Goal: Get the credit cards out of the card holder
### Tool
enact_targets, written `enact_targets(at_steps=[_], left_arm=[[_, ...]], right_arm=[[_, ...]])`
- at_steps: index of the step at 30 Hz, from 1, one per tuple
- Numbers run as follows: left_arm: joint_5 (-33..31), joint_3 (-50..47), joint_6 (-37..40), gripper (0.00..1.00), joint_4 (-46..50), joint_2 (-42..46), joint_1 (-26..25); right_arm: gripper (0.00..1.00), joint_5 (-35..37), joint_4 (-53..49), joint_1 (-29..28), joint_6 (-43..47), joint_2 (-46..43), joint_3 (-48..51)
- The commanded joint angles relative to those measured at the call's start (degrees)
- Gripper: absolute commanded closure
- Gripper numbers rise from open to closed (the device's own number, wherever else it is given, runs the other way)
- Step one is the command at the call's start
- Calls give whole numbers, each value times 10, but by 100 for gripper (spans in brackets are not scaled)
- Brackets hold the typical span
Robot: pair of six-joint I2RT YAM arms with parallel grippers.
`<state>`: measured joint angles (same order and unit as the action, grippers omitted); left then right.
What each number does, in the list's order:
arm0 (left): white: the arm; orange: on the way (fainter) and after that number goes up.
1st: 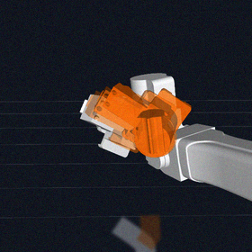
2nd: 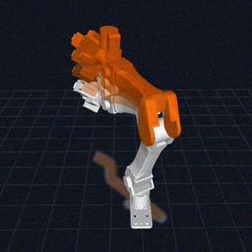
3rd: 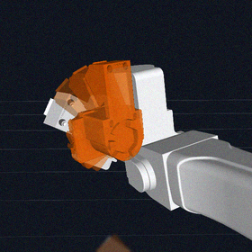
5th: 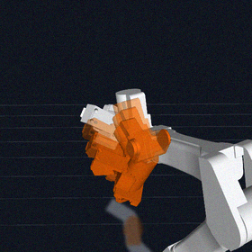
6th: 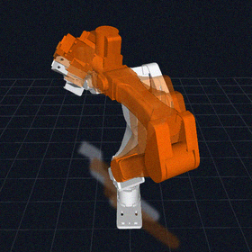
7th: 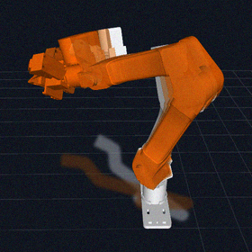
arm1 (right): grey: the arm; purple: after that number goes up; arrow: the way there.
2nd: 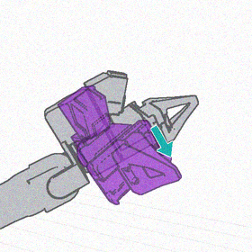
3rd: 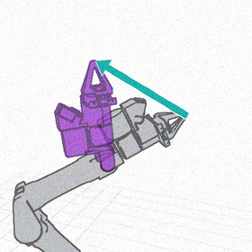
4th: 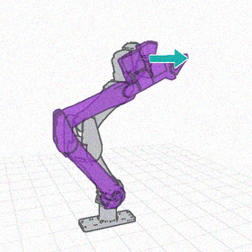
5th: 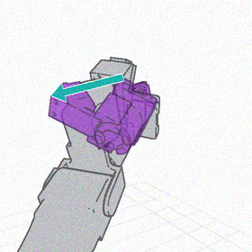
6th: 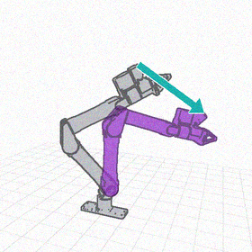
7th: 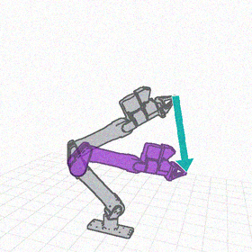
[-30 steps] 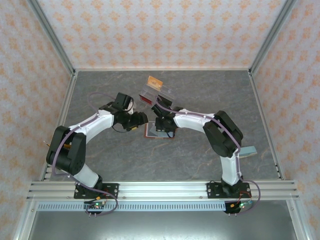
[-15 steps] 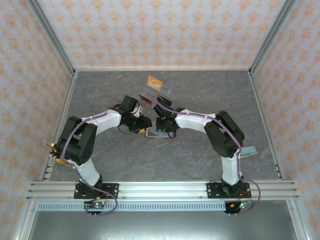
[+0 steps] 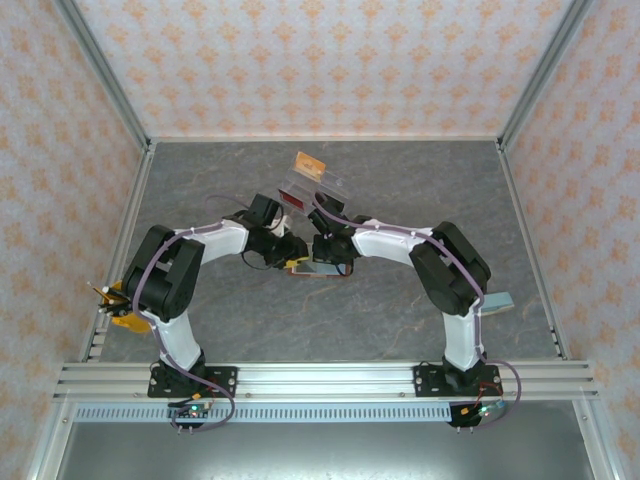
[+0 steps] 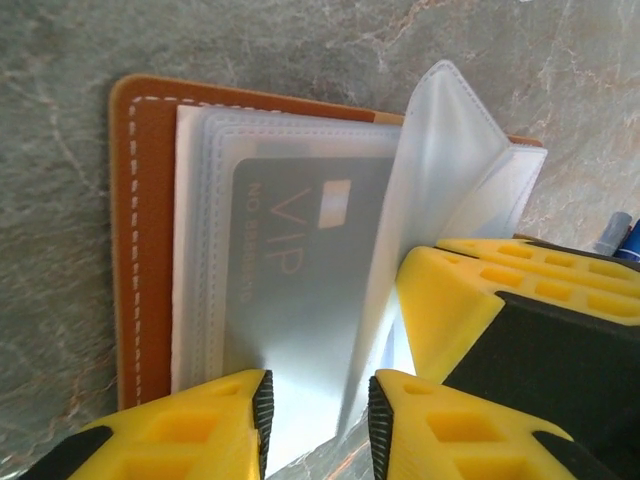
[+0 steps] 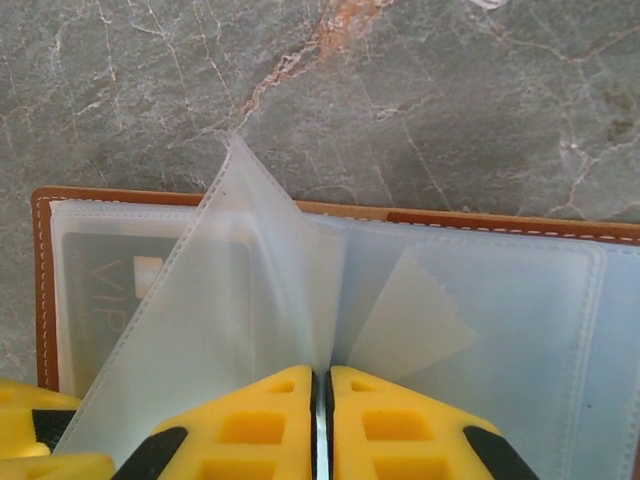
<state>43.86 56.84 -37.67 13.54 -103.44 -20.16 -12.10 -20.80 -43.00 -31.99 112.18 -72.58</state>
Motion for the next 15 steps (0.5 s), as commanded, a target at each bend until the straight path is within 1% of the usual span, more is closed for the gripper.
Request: enact_targets(at_steps=[1, 4, 8, 11, 15], left_arm=[[42, 4, -9, 68, -46, -6, -2], [85, -7, -28, 69, -110, -10, -2], [98, -9, -33, 70, -141, -17, -2], [113, -15, -43, 70, -167, -15, -3], [124, -9, -54, 69, -185, -9, -15]], right_arm=[[88, -4, 2, 4, -5, -9, 27], [85, -6, 33, 9, 2, -42, 40], [75, 18, 84, 13, -3, -102, 78], [70, 50, 100, 15, -6, -141, 106], [67, 107, 108, 17, -17, -187, 141]])
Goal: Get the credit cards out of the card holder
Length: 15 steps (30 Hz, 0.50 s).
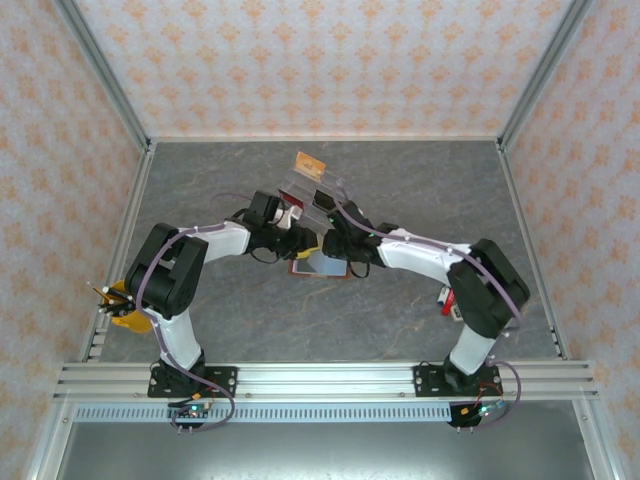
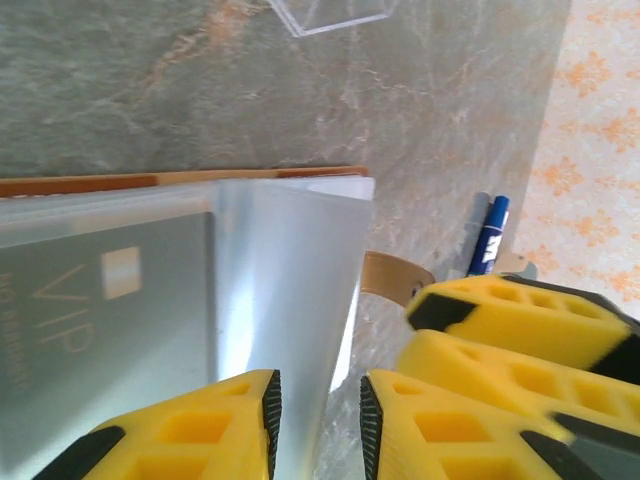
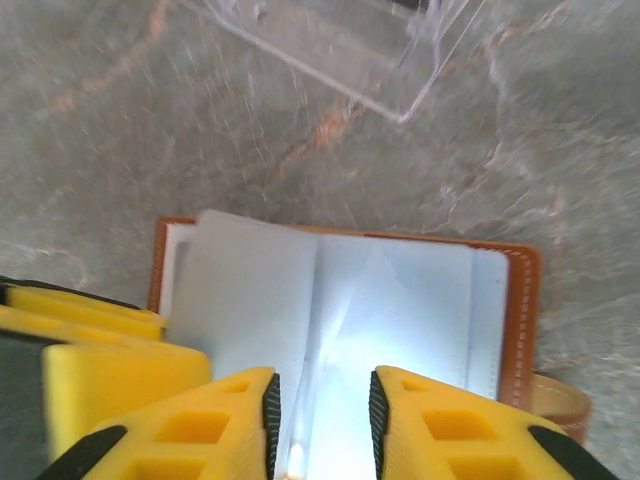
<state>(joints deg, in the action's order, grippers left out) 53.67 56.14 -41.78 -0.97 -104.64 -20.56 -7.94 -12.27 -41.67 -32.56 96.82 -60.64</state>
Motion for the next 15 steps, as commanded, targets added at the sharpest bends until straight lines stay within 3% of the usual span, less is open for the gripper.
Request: enact_targets(at_steps=[1, 9, 15], left_arm=[[24, 1, -11, 69, -38, 4, -15], [0, 16, -15, 63, -34, -13, -56], [-15, 26, -18, 56, -26, -27, -61]], right_arm=[[67, 76, 25, 4, -15, -43, 28], [64, 149, 37, 11, -38, -115, 76], [62, 147, 34, 11, -38, -124, 76]])
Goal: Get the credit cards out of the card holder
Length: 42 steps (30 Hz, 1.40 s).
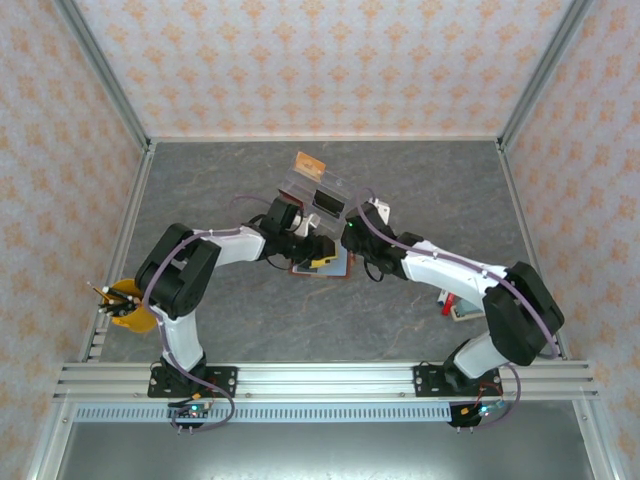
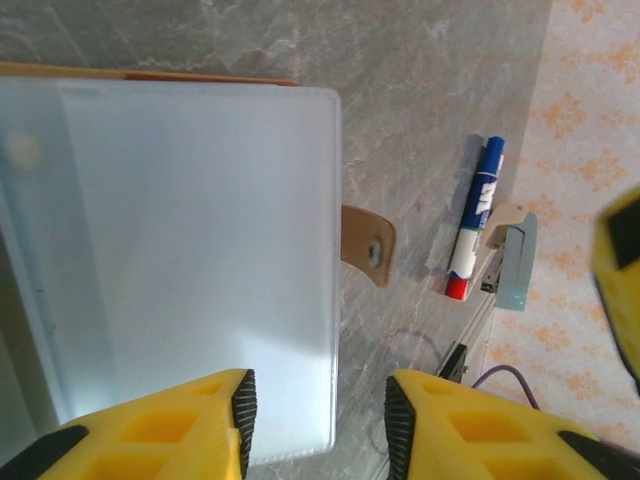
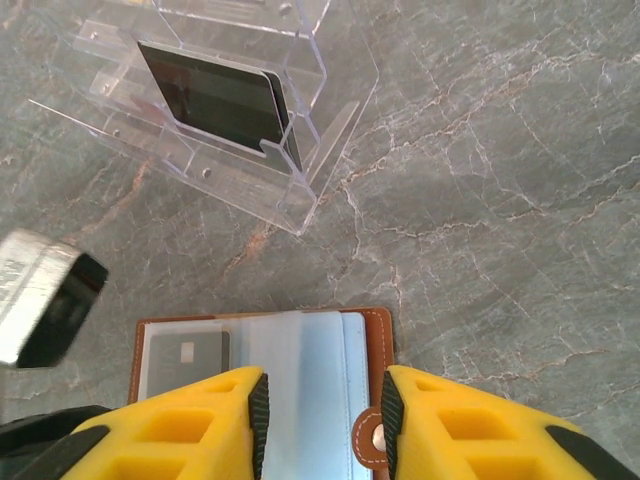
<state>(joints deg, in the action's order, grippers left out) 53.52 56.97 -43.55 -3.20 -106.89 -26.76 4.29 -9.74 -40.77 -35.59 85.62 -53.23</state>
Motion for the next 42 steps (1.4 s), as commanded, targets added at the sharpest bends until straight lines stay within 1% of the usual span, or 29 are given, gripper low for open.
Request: enact_targets(at_steps=[1, 4, 6, 9, 14, 17, 22, 26, 30, 33, 36, 37, 39, 42], left_arm=[[-13, 18, 0, 54, -5, -3, 1], [-17, 20, 9, 50, 11, 6, 2], [-27, 22, 23, 50, 35, 18, 5], [-50, 16, 44, 51, 77, 48, 26], [-87, -20, 59, 53, 132, 114, 88], [-105, -31, 71, 52, 168, 151, 105], [-141, -41, 74, 47, 206, 196, 121], [-167, -44, 72, 42, 221, 210, 127], [-188, -51, 60, 42, 229, 218, 126], [-185, -72, 33, 42, 214, 230, 126], [-171, -77, 27, 42, 223, 228, 123], [-177, -86, 14, 43, 216, 229, 117], [-163, -103, -1, 43, 187, 227, 105], [-164, -108, 5, 43, 177, 214, 94]], right_arm=[[62, 21, 8, 2, -8, -11, 2], [60, 8, 11, 2, -4, -8, -1], [58, -5, 10, 2, 1, -3, -8], [57, -37, 5, 2, 14, 15, -25], [56, -93, -38, -12, 38, 91, -92], [54, -127, -75, -27, 60, 144, -142], [53, -127, -153, -49, 79, 222, -219], [52, -131, -184, -51, 77, 260, -246], [52, -127, -216, -51, 78, 287, -265], [54, -129, -223, -50, 75, 299, -265], [57, -128, -233, -46, 78, 305, -260], [58, -126, -235, -44, 79, 305, -254], [62, -131, -234, -36, 81, 305, -246], [67, -141, -232, -26, 86, 304, -234]])
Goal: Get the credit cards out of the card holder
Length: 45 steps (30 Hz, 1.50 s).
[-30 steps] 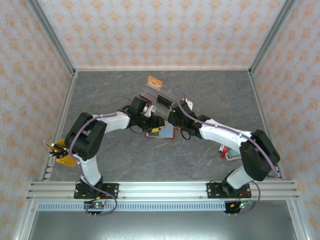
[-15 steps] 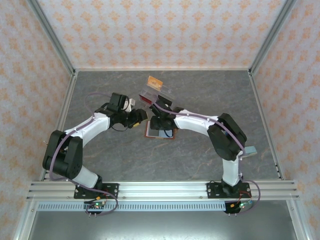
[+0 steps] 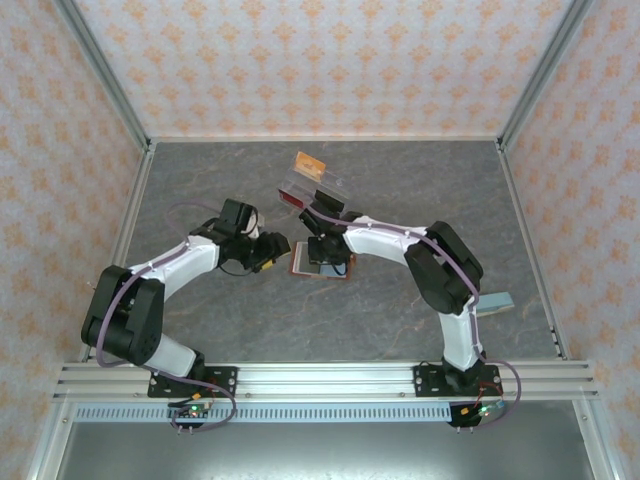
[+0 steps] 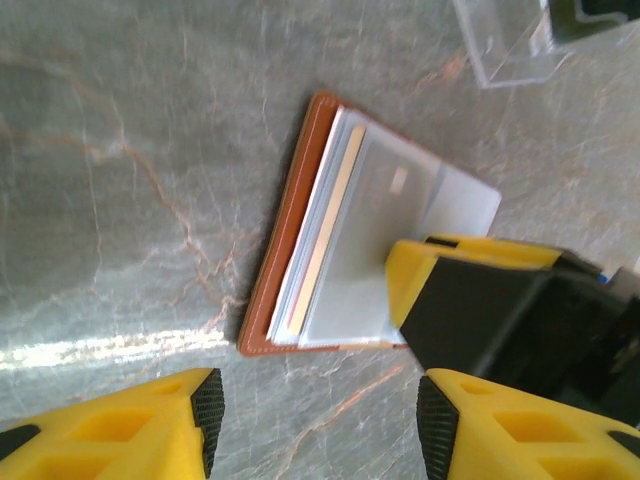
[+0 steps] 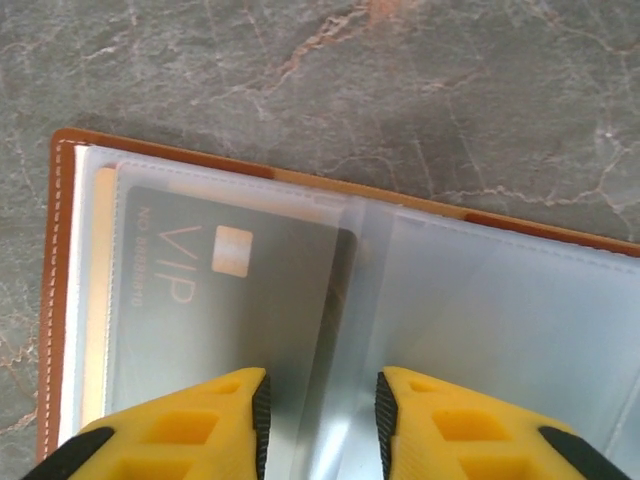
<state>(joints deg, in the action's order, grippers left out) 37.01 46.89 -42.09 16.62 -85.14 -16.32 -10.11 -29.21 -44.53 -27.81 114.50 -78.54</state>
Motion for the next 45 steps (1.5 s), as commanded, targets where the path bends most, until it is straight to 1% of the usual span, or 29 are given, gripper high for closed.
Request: enact_targets(at_steps=[1, 5, 8, 11, 15, 19, 25, 32, 37, 45], left_arm=[[2, -6, -7, 43, -20, -8, -12], [19, 2, -12, 42, -46, -26, -21], [18, 16, -8, 44, -51, -47, -36], [19, 26, -8, 49, -63, -65, -47], [17, 39, -6, 58, -70, -88, -58], [15, 47, -2, 63, -68, -105, -63], [5, 54, 8, 64, -55, -121, -63], [21, 62, 16, 65, -55, -142, -64], [5, 70, 23, 64, -34, -150, -65], [4, 86, 47, 63, 2, -166, -68]], right_arm=[[68, 2, -38, 14, 10, 15, 21], [73, -9, -28, 17, 12, 17, 25], [76, -14, -16, 17, 7, 16, 31], [77, -17, -6, 18, 2, 17, 37], [80, -15, 1, 17, -3, 16, 40], [84, -15, 3, 18, -3, 17, 40], [86, -11, 4, 18, -6, 17, 44], [87, -9, 4, 19, -6, 17, 45], [87, -8, 5, 18, -6, 17, 46], [87, -8, 6, 18, -7, 16, 47]])
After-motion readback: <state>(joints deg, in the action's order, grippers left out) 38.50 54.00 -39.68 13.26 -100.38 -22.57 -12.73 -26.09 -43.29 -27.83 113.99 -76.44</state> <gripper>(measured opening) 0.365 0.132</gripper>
